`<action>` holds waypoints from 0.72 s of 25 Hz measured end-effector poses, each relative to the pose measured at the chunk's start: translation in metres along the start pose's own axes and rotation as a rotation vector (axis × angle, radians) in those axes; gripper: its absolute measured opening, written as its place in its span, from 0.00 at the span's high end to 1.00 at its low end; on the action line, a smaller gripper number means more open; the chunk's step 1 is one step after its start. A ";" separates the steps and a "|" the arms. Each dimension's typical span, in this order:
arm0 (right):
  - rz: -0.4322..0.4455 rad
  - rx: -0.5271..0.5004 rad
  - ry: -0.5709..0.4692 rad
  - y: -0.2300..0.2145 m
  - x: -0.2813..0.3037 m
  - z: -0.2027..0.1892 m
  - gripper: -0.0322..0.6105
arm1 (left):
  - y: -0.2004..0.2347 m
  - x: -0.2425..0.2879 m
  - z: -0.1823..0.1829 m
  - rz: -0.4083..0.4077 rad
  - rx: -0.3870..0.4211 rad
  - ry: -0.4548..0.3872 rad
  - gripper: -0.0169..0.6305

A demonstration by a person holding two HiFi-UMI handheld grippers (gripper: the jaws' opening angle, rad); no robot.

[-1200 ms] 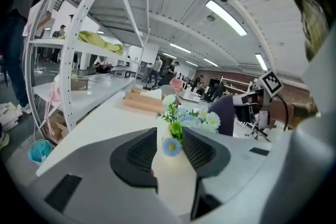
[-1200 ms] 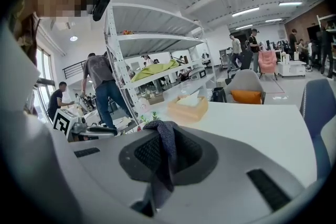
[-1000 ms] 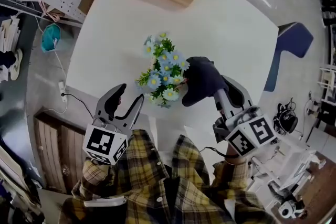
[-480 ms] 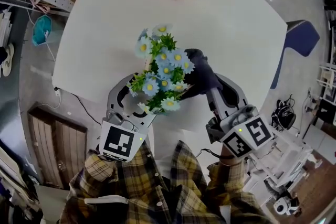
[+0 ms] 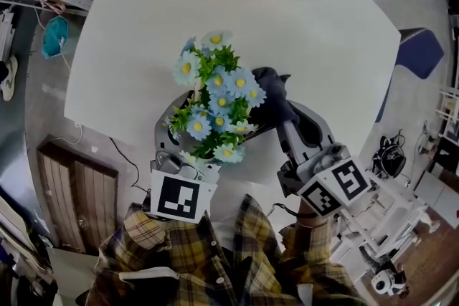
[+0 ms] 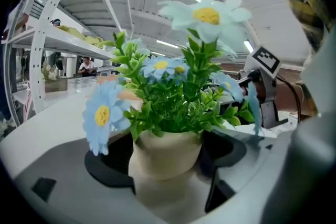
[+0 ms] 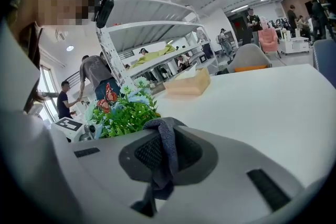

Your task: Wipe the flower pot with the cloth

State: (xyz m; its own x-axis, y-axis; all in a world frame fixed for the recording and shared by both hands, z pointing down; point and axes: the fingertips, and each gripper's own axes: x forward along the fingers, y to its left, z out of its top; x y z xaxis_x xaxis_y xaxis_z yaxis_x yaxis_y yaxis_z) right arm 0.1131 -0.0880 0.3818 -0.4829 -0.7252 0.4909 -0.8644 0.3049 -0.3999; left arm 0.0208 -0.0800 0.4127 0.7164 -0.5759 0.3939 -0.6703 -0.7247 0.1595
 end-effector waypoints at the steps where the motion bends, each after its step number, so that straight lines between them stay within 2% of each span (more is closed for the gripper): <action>1: 0.007 0.002 0.002 0.001 0.001 -0.002 0.93 | 0.000 0.001 0.001 0.007 0.007 0.000 0.35; 6: 0.051 0.001 0.028 0.006 0.011 -0.011 0.93 | -0.001 0.004 0.002 0.028 0.028 0.001 0.35; 18: 0.145 0.002 0.070 0.016 0.029 -0.020 0.93 | -0.001 0.003 -0.001 0.022 0.038 0.013 0.35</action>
State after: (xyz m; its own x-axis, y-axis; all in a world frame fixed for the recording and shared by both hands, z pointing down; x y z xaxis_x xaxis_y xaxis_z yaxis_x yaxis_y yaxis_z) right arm 0.0826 -0.0917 0.4046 -0.6111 -0.6287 0.4809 -0.7848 0.4021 -0.4716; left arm 0.0233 -0.0807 0.4147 0.6989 -0.5867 0.4090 -0.6776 -0.7262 0.1162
